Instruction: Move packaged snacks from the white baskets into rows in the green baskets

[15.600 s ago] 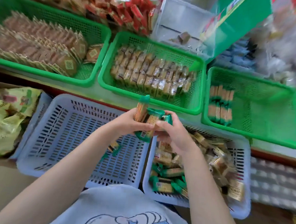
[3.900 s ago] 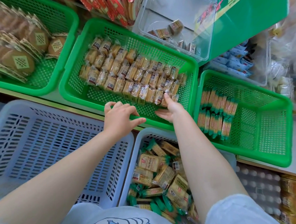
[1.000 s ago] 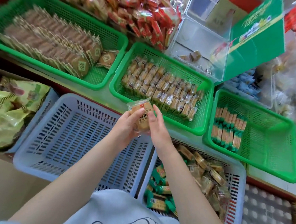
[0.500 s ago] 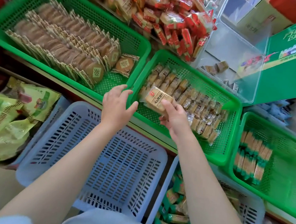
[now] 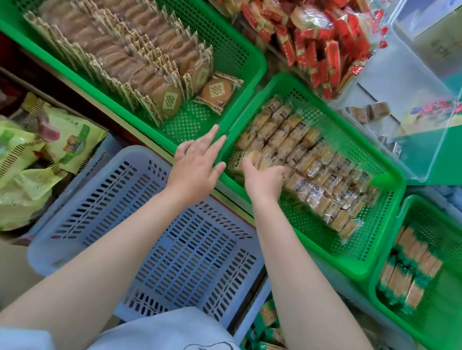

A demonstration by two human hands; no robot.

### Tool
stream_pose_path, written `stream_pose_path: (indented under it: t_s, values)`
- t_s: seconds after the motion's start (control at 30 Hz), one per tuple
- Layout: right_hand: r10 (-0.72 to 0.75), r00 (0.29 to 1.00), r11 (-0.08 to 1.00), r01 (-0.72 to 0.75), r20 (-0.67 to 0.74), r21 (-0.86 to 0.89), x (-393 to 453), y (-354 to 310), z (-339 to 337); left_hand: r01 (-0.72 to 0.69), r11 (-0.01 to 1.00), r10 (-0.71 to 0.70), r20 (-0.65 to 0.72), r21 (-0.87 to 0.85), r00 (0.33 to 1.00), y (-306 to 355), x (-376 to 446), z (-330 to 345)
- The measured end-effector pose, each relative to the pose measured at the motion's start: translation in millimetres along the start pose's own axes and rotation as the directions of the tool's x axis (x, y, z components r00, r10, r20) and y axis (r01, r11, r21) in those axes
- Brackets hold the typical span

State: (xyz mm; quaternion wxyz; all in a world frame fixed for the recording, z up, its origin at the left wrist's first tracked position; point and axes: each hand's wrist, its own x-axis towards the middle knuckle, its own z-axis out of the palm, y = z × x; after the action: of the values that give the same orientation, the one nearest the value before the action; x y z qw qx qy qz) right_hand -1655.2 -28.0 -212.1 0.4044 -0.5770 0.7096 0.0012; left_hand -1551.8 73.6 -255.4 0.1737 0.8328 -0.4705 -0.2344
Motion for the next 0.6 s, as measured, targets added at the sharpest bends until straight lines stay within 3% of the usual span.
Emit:
stream_pose_path:
  t_s: [0.07,0.2,0.3,0.5,0.6]
  values:
    - [-0.031,0.999,0.998,0.033,0.025,-0.049,-4.8,-5.3,3.2,-0.002,1.000,0.002,0.003,0.000,1.000,0.8,0.0,0.2]
    - [-0.056,0.971,0.995,0.075,0.232,-0.073,0.1,-14.2,-5.2,-0.005,1.000,0.005,-0.004,-0.016,1.000,1.7,-0.1,0.9]
    - [-0.004,0.957,0.998,0.023,0.290,-0.064,5.8,-9.3,-7.8,-0.001,1.000,0.001,-0.005,-0.016,1.000,1.1,-0.3,0.7]
    - [0.095,0.904,0.953,0.038,0.417,-0.300,10.2,-11.0,-1.9,-0.010,1.000,0.010,0.001,-0.013,1.000,-0.3,-0.2,2.3]
    - [0.119,0.895,0.947,0.028,0.430,-0.320,17.1,-16.3,4.1,-0.010,1.000,0.010,-0.005,-0.009,1.000,-1.2,0.4,3.0]
